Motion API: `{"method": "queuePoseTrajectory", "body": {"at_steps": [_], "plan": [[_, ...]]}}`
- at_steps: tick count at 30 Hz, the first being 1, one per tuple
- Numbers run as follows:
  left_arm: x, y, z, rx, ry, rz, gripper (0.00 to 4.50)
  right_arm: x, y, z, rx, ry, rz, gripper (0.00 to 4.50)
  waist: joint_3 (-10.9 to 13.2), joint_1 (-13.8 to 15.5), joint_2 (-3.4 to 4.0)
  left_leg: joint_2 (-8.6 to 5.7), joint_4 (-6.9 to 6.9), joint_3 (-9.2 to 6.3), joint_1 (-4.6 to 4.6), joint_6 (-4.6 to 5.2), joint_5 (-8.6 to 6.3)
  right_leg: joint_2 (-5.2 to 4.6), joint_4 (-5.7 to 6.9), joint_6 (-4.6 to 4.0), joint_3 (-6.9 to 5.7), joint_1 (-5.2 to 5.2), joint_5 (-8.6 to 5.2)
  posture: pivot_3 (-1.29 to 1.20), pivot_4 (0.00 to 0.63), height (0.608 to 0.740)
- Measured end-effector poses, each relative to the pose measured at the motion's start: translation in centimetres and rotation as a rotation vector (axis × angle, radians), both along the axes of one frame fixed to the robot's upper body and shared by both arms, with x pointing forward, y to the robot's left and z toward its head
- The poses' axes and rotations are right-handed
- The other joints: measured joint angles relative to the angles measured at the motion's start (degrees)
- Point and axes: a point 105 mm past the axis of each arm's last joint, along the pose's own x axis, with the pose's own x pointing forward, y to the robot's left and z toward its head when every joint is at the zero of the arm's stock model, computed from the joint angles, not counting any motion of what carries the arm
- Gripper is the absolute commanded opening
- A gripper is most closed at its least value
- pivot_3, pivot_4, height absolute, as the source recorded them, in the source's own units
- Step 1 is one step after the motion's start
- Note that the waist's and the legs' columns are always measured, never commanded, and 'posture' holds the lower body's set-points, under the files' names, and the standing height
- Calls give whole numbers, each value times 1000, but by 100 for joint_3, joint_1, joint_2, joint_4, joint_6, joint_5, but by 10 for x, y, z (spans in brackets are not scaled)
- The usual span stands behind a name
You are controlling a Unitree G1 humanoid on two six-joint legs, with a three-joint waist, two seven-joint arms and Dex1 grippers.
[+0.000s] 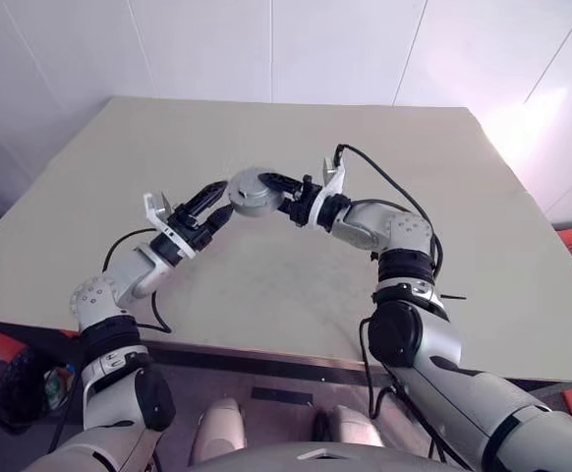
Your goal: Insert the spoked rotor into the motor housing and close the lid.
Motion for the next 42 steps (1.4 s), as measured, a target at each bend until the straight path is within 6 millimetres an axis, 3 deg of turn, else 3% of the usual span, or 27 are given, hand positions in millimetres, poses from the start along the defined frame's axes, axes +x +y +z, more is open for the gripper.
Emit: {"method": "queuePoseTrajectory", "body": {"at_steps": [10, 22, 28, 42], "plan": [[3, -13, 6, -23, -20, -52, 3516, -17, 6, 17, 26, -96, 87, 2116, -1, 10, -3, -1, 0, -13, 2, -15, 9, 4, 5, 6, 0, 2, 3, 0, 0, 740], [1, -21, 4, -11, -25, -87, 3516, -20, 9, 13, 11, -94, 101, 2116, -1, 7, -4, -3, 0, -24, 0, -20, 12, 6, 7, 7, -1, 2, 4, 0, 0, 740], [2, -20, 8, -11, -48, -76, 2125, -19, 8, 13, 0, -98, 94, 2116, -1, 6, -4, -4, 0, -25, 1, -22, 13, 6, 8, 7, -1, 2, 4, 0, 0, 740], [3, -18, 7, -19, -45, -62, 2124, -16, 9, 13, -18, -116, 84, 2116, -2, 7, -4, -5, 1, -30, 0, -24, 14, 7, 10, 7, -1, 3, 4, 0, 0, 740]]}}
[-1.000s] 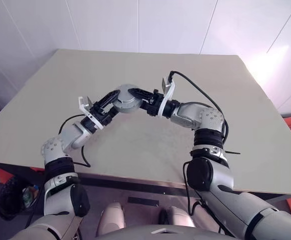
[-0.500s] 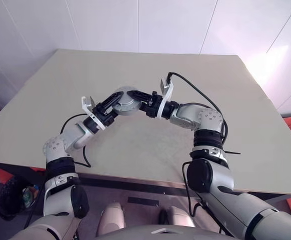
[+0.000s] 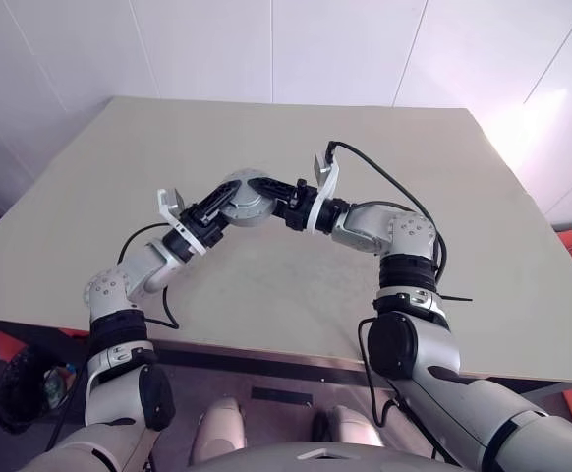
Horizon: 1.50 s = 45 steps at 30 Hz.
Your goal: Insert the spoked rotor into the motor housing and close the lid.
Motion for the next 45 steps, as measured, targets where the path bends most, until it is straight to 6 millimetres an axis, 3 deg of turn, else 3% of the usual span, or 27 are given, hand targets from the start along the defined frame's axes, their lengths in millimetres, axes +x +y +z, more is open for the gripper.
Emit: {"method": "queuePoseTrajectory", "body": {"at_steps": [4, 11, 21, 26, 37, 45], "plan": [[1, 0, -1, 1, 3, 4, 2124, 0, -1, -2, 4, -10, -4, 2116, 0, 1, 0, 0, 1, -1, 0, 0, 0, 0, 0, 0, 0, 0, 0, 0, 0, 740], [2, -1, -7, 32, 31, 14, 2124, 3, -2, 0, -11, -45, -17, 4477, 0, 0, -1, 0, 3, -5, 0, -1, 1, 0, 1, 0, -2, 3, 0, 0, 0, 740], [8, 5, -17, 97, 48, 78, 2124, 18, -8, -3, -107, -121, -126, 4477, -1, -1, -1, 0, 7, -8, 0, -1, 1, 0, 3, 0, -3, 5, 0, 0, 0, 740], [16, 35, -23, 139, 52, 246, 2124, 22, -23, -6, -116, -142, -161, 4477, 0, -6, -2, 0, 7, -12, -2, -1, 1, 2, 2, 0, -4, 5, 0, 0, 0, 740], [13, 92, -37, 116, 101, 531, 2124, 31, -57, -10, -136, -135, -246, 4477, -1, -1, -6, 1, 22, -17, 0, 0, 1, 2, 4, -1, -5, 14, 0, 0, 0, 740], [9, 101, -53, 114, 166, 596, 2124, 29, -57, -15, -139, -121, -243, 4477, 0, 1, -23, 2, 36, -21, -2, 0, 1, 2, 12, -3, -6, 17, 2, 0, 0, 740]]}}
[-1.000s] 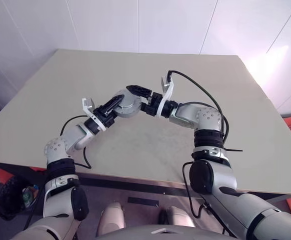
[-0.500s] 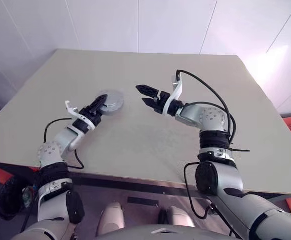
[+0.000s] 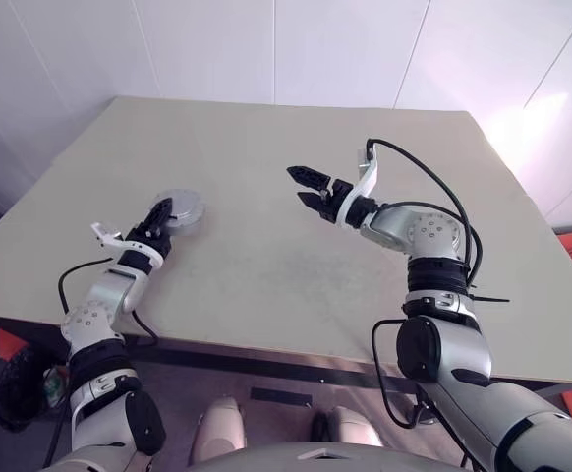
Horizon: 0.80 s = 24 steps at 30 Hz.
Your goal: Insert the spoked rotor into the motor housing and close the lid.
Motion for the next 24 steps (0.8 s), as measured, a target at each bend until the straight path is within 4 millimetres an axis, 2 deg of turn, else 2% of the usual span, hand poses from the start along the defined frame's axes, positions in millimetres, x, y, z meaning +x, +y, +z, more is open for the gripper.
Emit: {"method": "queuePoseTrajectory", "body": {"at_steps": [5, 12, 23, 24], "plan": [[2, 4, -10, 27, 73, 53, 2124, 0, 1, -1, -1, 6, 0, 4477, 1, -3, -6, 6, 18, -1, 1, 0, 0, 1, 9, -3, 0, 4, 2, 0, 0, 740], [3, 29, -36, 59, 213, 207, 2124, 0, 1, -2, -2, 7, -2, 4477, 0, -8, -11, 10, 39, -4, 1, 0, 0, 2, 23, -1, 0, 6, 3, 0, 0, 740], [11, 39, -39, 65, 233, 264, 2124, 0, 3, -2, 0, 10, 2, 4477, -2, -20, -19, 14, 49, -5, 28, -6, 3, 2, 35, -2, 0, 29, -10, 0, 0, 740], [11, 40, -39, 70, 233, 265, 2474, 0, 3, -2, 0, 9, 2, 4496, -3, -24, -19, 14, 49, -5, 30, -9, 5, 2, 38, -1, 1, 30, -12, 0, 0, 740]]}}
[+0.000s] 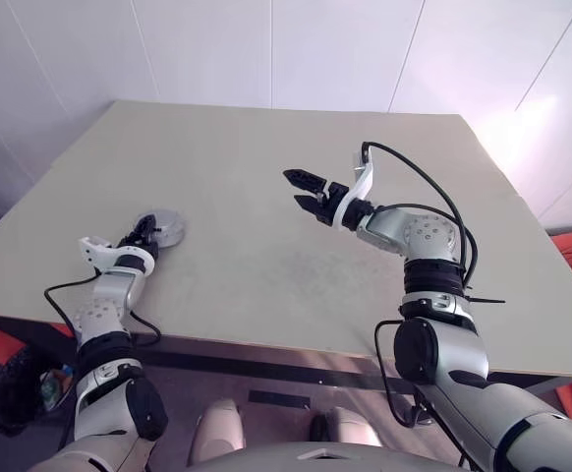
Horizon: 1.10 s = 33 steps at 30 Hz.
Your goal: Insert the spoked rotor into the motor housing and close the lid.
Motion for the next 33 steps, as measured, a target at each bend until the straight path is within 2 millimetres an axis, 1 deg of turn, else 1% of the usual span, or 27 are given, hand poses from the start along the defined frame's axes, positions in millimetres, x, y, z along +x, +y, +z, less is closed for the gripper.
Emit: {"method": "queuePoseTrajectory", "body": {"at_steps": [1, 2, 3, 4, 5, 6, 7, 10, 12, 14, 18, 23, 26, 29, 31, 33], "plan": [[0, 1, -1, 3, 4, 1, 2860, 0, 0, 0, 0, 0, 0, 4500, 0, -4, 0, 0, 0, 0, 2, -1, 1, 0, 2, 6, 0, 0, -4, 0, 0, 740], [0, 4, -2, 12, 15, 10, 3137, 0, 0, 0, 0, 0, 0, 4500, 0, -9, 0, 0, 0, 0, 4, -3, 2, 0, 4, 8, 0, 0, -6, 0, 0, 740], [2, 4, 1, 22, 10, 12, 3478, 0, 0, 0, -2, 0, -2, 4500, -1, -6, 1, 1, -1, 0, 16, -9, 5, 0, 9, 9, 0, 10, -8, 0, 0, 740], [3, 4, 1, 23, 10, 13, 3695, 0, 0, 0, -2, 0, -2, 4500, -1, -8, 2, 1, -1, 1, 19, -10, 6, 0, 9, 9, 1, 12, -8, 0, 0, 740], [3, 7, 0, 29, 20, 32, 3869, 0, 0, 0, -5, 0, -2, 4500, -1, -21, 2, 5, -1, 2, 42, -15, 9, 2, 10, 8, 1, 29, -10, 0, 0, 740], [4, 8, 0, 32, 24, 39, 3869, 0, -1, -1, -7, 0, -4, 4500, -1, -21, 2, 6, -2, 2, 51, -16, 9, 2, 10, 8, 1, 37, -10, 0, 0, 740], [8, 10, -1, 50, 48, 69, 3869, 0, 0, -2, -13, 2, -3, 4500, -3, -25, 5, 5, -10, 4, 82, -19, 11, 2, 9, 8, 2, 61, -12, 0, 0, 740], [10, 22, -6, 112, 112, 153, 3869, 0, 0, -2, -15, 2, -2, 4500, -6, -80, 10, 15, -26, 14, 121, -26, 15, 5, -2, 10, 1, 101, -14, 0, 0, 740], [7, 34, -9, 175, 153, 213, 3869, 0, 0, -3, -17, 4, -2, 4500, -9, -160, 13, 13, -70, 12, 163, -33, 20, 11, -41, 11, -4, 122, -15, 0, 0, 740], [4, 47, -10, 259, 202, 269, 3869, 1, -2, -3, -19, 3, -3, 4500, -15, -216, 11, 6, -108, 0, 191, -51, 31, 13, -72, 12, -16, 117, -14, 0, 0, 740], [-6, 70, -11, 413, 291, 369, 3869, 1, -6, -2, -25, -2, -9, 4500, -18, -340, 11, 23, -111, 1, 185, -58, 35, 23, -63, 12, -30, 80, -13, 0, 0, 740], [-17, 88, -11, 591, 360, 451, 3869, 0, -4, -3, -28, -7, 6, 4500, -19, -318, 13, 29, -116, -1, 148, -51, 30, 35, -59, -6, -29, 49, -3, 0, 0, 740], [-26, 98, -11, 700, 393, 503, 3869, -1, -1, -2, -27, -11, 23, 4500, -20, -260, 10, 24, -115, -5, 111, -39, 16, 35, -58, -39, -29, 20, 19, 0, 0, 740], [-30, 102, -8, 788, 410, 540, 3869, -4, 2, -2, -19, -29, 48, 4500, -21, -129, 7, 25, -109, -5, 73, -33, 13, 35, -58, -63, -29, -28, 56, 0, 0, 740], [-30, 105, -2, 865, 405, 553, 3869, -9, 3, -4, -19, -61, 71, 4500, -22, -27, -3, 26, -108, -5, 69, -30, 9, 35, -60, -63, -30, -30, 56, 0, 0, 740], [-28, 108, 11, 949, 366, 555, 3869, -15, 4, -5, -42, -133, 94, 4500, -20, 47, -6, 22, -108, -5, 66, -28, 6, 29, -62, -61, -30, -29, 56, 0, 0, 740]]}}
